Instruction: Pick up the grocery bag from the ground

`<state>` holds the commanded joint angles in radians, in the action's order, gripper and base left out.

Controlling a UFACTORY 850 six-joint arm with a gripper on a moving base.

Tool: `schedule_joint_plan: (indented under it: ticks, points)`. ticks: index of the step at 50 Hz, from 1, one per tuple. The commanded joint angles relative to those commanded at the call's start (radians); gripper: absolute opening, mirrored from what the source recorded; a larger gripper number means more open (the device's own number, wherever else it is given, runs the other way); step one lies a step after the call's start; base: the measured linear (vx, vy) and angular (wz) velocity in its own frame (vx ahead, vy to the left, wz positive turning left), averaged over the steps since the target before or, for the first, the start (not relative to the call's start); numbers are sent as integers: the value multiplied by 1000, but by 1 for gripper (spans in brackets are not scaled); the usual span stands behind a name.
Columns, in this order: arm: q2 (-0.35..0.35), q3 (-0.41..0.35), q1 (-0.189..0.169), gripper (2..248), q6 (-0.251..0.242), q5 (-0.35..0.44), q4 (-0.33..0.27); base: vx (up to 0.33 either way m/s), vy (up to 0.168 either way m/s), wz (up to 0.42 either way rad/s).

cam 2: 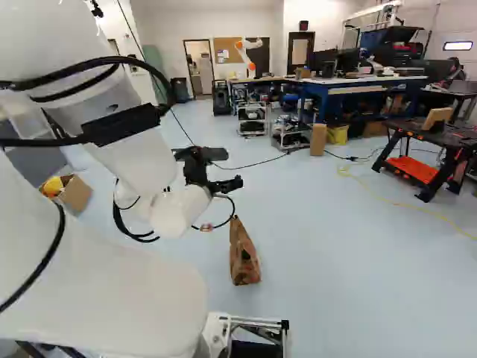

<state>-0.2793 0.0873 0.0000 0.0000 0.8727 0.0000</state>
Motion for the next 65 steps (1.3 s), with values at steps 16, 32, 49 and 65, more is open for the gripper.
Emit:
schedule_joint_plan:
  ticks: [16,32,49,65]
  points:
    - [0,0,0,247,0,0,0,0,0,0]
    - [20,17,0,247,0,-2,0,0,0,0]
    - [143,126,0,247,0,-53,0,0,0,0]
    - [344,277,0,247,0,-155,0,0,0,0]
